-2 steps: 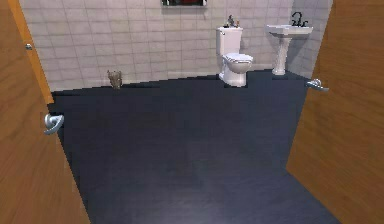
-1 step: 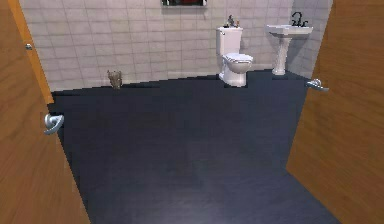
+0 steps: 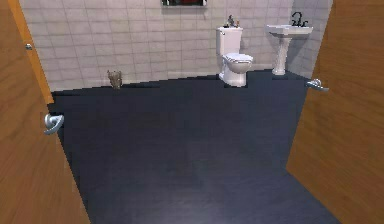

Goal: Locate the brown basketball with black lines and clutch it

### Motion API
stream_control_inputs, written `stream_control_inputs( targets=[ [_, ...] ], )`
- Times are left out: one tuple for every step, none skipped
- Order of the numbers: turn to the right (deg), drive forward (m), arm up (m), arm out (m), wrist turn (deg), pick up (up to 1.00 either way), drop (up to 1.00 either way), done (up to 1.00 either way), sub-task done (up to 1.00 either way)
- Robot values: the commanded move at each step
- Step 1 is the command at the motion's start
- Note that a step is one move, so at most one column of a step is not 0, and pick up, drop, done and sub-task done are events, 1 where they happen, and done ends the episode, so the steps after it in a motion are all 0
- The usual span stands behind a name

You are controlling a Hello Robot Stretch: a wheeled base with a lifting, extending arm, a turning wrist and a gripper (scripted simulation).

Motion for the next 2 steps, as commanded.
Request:
stream_control_inputs(
  targets=[
    [0.0,0.0,0.0,0.0,45.0,0.0,0.0,0.0,0.0],
    [0.0,0.0,0.0,0.0,45.0,0.0,0.0,0.0,0.0]
  ],
)
